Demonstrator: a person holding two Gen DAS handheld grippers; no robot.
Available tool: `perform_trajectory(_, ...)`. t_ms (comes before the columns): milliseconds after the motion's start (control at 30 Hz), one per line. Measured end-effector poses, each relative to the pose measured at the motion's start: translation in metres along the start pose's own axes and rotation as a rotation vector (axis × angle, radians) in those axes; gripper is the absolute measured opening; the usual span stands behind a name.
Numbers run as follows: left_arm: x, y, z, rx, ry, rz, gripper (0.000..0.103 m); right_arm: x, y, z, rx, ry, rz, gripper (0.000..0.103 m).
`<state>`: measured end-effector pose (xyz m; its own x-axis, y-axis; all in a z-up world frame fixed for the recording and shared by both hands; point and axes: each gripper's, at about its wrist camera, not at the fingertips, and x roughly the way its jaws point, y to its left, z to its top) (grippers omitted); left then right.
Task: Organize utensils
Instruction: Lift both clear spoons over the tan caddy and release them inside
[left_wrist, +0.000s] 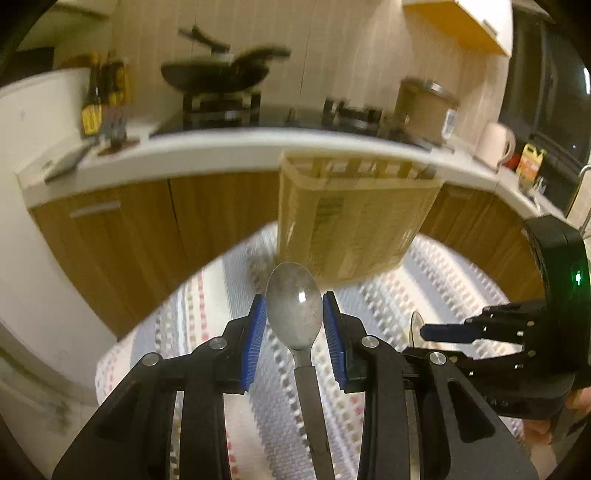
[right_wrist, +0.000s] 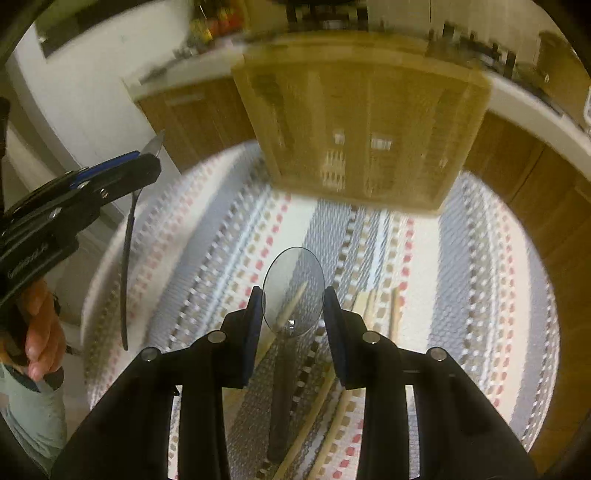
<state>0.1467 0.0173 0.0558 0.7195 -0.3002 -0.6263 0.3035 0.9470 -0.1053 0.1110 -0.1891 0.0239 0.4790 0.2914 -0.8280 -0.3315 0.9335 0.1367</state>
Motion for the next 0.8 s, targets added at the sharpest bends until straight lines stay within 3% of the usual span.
perform_trajectory(167,-0.039,-0.017,0.027,0.004,-0.162,-0.005,0.029,-0.04,-0.002,0.008,-0.014,-0.138,0.032,0.03)
perform_trajectory(400,-0.075,-0.03,0.077,-0.027,-0.394,0.044,0.029,-0.099,0.002,0.04,-0.026,-0.412,0.04,0.03)
perform_trajectory(633,-0.077,-0.026,0.123,-0.092,-0.546,0.071,0.029,-0.135,-0.016,0.079,0.011,-0.595,-0.037,0.03)
perform_trajectory(800,-0.056,-0.022,0.141,-0.128,-0.587,0.081,0.03,-0.148,-0.043,0.108,0.073,-0.71,-0.051,0.03)
